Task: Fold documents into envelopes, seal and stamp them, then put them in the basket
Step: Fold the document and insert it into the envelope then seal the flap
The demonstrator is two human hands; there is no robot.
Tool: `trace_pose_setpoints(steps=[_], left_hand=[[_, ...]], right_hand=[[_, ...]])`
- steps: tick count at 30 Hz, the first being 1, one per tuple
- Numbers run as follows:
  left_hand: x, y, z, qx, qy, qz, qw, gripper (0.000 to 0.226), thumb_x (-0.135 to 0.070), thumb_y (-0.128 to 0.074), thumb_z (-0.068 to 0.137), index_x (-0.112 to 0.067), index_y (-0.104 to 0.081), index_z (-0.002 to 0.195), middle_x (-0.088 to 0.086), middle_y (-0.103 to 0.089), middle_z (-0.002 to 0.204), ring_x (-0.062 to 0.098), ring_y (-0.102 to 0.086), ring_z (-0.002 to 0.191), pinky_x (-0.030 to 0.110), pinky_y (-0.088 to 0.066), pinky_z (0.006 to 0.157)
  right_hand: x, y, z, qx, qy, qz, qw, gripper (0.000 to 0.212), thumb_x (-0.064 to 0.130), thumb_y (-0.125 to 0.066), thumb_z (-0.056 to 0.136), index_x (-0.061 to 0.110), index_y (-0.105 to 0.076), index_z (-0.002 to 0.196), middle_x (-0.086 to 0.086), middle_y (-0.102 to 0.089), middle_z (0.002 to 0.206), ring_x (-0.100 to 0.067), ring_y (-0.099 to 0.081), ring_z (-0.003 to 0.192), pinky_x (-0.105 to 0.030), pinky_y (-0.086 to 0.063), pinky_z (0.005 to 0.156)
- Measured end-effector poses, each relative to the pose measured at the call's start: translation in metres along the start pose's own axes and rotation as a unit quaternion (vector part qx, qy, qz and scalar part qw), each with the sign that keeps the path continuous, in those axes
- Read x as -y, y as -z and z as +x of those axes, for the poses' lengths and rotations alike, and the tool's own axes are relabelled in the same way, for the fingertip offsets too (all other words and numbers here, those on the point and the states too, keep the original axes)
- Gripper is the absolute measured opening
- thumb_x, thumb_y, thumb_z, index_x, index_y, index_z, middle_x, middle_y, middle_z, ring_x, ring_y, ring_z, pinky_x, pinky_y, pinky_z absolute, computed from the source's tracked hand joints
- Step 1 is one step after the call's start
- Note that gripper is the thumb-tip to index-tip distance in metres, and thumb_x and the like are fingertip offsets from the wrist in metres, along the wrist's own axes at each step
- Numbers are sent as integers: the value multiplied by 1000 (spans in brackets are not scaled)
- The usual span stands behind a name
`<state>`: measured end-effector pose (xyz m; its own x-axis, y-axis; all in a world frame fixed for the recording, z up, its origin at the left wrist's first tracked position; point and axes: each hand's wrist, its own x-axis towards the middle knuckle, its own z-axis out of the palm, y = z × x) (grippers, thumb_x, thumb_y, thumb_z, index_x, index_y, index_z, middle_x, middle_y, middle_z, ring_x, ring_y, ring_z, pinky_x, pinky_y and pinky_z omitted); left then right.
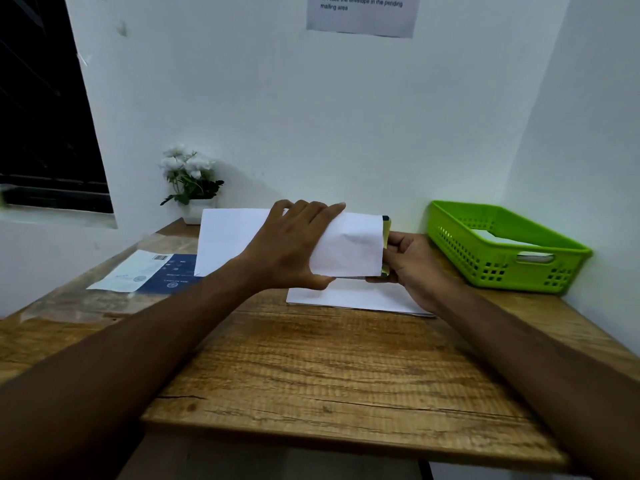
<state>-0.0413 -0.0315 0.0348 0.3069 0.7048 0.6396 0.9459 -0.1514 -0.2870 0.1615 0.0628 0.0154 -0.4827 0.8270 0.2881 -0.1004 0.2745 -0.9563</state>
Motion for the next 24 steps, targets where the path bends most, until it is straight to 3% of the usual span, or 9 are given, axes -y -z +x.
trace_pose_setpoints(steps=[6, 10, 13, 16, 18, 21, 22, 24], left_hand=[[7, 4, -2, 26, -5, 11, 1000, 109, -62, -70, 59, -13, -29, 147, 7, -49, 131, 25, -51, 107, 40, -42, 88], [8, 4, -3, 28, -7, 12, 999, 104, -55, -72, 61, -13, -30, 146, 7, -52, 128, 26, -54, 104, 40, -44, 83], [10, 7, -3, 20, -8, 12, 1000, 100, -51, -75, 61, -12, -34, 144, 7, -54, 125, 26, -55, 102, 39, -44, 80], [19, 9, -6, 15, 1, 11, 1000, 99, -50, -76, 61, -12, -36, 143, 8, -56, 124, 27, -55, 101, 38, -44, 79], [27, 10, -8, 19, 8, 7, 1000, 99, -51, -76, 62, -11, -36, 143, 9, -55, 125, 28, -55, 104, 39, -44, 81], [39, 12, -12, 32, 22, -2, 999, 103, -51, -78, 61, -10, -34, 144, 10, -54, 129, 28, -54, 109, 40, -44, 85], [42, 12, -13, 37, 31, -6, 999, 104, -51, -78, 60, -10, -33, 145, 10, -53, 130, 28, -54, 110, 40, -44, 86], [48, 11, -14, 49, 49, -12, 998, 105, -54, -72, 58, -11, -32, 145, 9, -53, 131, 27, -53, 110, 39, -44, 87]], right_hand=[[-1, 1, 2, 0, 4, 6, 1000, 18, 7, -70, 87, 11, -72, 104, -7, -76, 94, -22, -73, 81, -43, -61, 70], [0, 3, 2, 9, 6, 6, 1000, 17, 9, -69, 87, 9, -72, 104, -8, -77, 92, -25, -74, 77, -33, -60, 62], [1, 8, 2, 22, -6, -9, 1000, 19, 18, -68, 88, 8, -71, 104, -7, -76, 93, -31, -74, 79, -36, -61, 69], [4, 24, 4, 21, 2, -83, 996, 15, 30, -65, 91, 17, -72, 93, 2, -75, 87, -20, -73, 76, -29, -56, 67], [3, 40, 7, 64, 45, -239, 968, 18, 36, -71, 85, 21, -72, 94, 7, -74, 86, -9, -69, 76, -22, -51, 69], [1, 58, 9, 173, 8, -456, 873, 59, 52, -79, 67, 23, -67, 116, 11, -67, 109, -3, -62, 94, -23, -50, 83], [2, 60, 8, 196, -12, -484, 853, 64, 51, -81, 66, 23, -64, 122, 11, -64, 114, -1, -59, 97, -20, -48, 84], [2, 61, 8, 213, -27, -489, 845, 65, 44, -83, 69, 23, -62, 127, 9, -63, 116, 3, -56, 95, -12, -44, 80]])
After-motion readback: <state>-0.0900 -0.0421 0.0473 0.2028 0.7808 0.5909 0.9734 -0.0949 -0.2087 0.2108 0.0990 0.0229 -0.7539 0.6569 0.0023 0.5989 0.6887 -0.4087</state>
